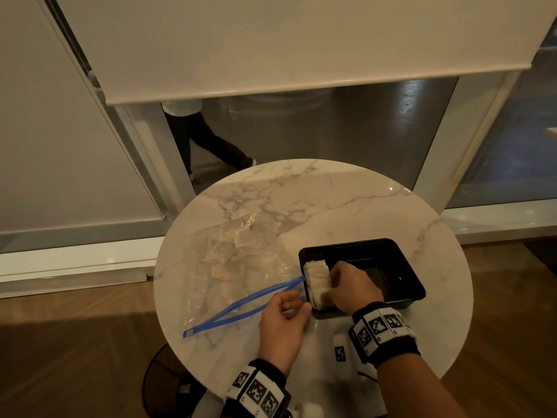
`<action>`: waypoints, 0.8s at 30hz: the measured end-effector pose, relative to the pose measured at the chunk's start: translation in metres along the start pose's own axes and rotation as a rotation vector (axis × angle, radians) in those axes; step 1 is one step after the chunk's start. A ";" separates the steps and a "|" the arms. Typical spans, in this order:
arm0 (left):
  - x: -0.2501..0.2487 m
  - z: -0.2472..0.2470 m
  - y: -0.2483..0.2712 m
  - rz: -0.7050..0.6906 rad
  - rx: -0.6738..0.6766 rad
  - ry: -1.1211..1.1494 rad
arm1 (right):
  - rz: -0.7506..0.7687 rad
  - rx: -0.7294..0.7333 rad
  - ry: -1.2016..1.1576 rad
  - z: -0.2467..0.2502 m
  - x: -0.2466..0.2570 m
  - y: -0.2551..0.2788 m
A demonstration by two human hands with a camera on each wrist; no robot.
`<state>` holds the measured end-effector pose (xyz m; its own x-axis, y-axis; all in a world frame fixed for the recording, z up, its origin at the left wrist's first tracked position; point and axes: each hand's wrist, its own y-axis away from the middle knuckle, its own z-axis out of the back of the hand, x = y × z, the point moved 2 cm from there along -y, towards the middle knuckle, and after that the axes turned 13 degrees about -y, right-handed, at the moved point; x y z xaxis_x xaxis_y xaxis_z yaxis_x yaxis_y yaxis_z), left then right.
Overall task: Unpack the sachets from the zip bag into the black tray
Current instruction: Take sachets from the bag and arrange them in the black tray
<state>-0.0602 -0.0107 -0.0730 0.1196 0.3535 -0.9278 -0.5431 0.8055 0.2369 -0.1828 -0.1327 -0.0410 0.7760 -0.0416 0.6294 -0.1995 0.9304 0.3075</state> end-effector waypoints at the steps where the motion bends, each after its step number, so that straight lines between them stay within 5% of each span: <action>1: 0.000 0.000 0.000 0.001 -0.002 -0.003 | 0.013 0.001 0.007 0.000 0.001 0.000; 24: -0.015 0.009 0.004 0.039 -0.001 -0.025 | 0.030 0.150 0.187 -0.015 0.011 -0.006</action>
<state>-0.0567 -0.0084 -0.0553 0.1186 0.3965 -0.9104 -0.5490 0.7901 0.2726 -0.1639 -0.1336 -0.0469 0.8629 0.0661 0.5010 -0.2997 0.8651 0.4022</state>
